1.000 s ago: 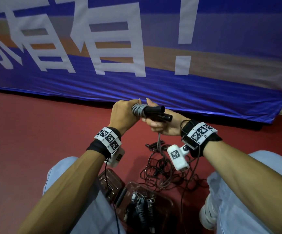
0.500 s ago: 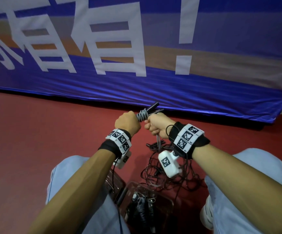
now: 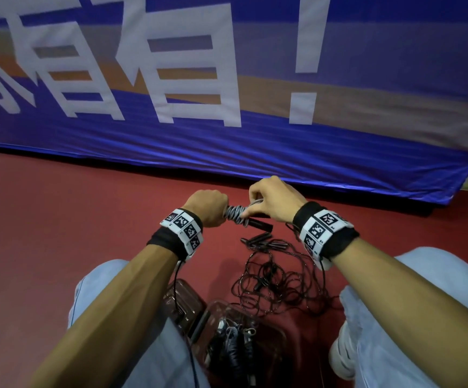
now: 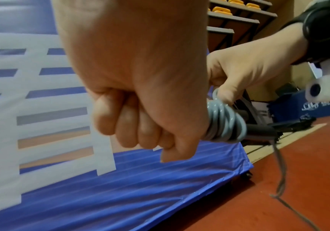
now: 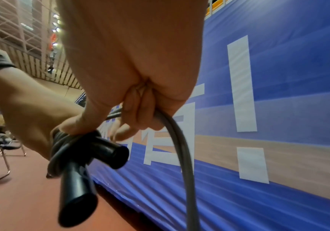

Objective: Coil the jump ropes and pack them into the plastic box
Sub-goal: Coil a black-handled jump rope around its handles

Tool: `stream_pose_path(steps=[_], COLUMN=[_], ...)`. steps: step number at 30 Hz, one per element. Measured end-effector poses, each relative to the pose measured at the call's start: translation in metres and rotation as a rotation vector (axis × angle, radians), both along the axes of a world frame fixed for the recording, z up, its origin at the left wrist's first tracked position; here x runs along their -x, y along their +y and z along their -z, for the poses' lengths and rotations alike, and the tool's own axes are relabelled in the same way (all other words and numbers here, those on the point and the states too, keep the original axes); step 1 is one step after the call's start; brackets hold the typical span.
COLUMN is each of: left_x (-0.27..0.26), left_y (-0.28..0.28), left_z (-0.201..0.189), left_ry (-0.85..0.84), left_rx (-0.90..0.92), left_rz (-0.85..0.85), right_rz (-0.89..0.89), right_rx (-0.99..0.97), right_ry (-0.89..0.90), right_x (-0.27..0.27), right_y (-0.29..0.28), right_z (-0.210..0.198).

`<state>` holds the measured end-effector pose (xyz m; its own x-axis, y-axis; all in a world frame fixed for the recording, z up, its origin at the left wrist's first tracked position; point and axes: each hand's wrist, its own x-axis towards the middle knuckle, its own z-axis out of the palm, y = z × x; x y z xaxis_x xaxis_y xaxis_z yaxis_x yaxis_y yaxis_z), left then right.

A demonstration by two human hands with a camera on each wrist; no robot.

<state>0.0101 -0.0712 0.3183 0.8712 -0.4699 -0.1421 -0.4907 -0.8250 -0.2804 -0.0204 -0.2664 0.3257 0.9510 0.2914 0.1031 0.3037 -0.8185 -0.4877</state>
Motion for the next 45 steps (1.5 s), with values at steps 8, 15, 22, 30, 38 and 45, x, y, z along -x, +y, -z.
stream_pose_path(steps=[8,15,22,30,38,45], left_x=[-0.003,0.0,0.006,0.019,0.02,0.015], left_y=[0.009,0.02,0.023,0.009,-0.004,-0.014], left_z=[-0.023,-0.04,-0.038,-0.037,-0.037,-0.033], left_ry=[-0.179,-0.41,-0.461,-0.537,-0.365,-0.268], left_rx=[0.019,0.177,0.414,0.865,0.911,0.749], left_rz=[0.234,0.317,0.406,0.282,-0.071,-0.464], right_rz=[-0.173,-0.319,-0.41,-0.451,-0.406,0.026], right_rx=[-0.199,-0.575,-0.694,-0.922,-1.336,-1.482], right_ry=[0.272,0.63,0.825,0.854,0.967,0.881], right_x=[0.0,0.009,0.012,0.014,0.011,0.006], right_y=[-0.006,-0.005,-0.007,-0.003,0.005,0.042], right_z=[-0.004,-0.012,-0.022,-0.02,-0.02,-0.007])
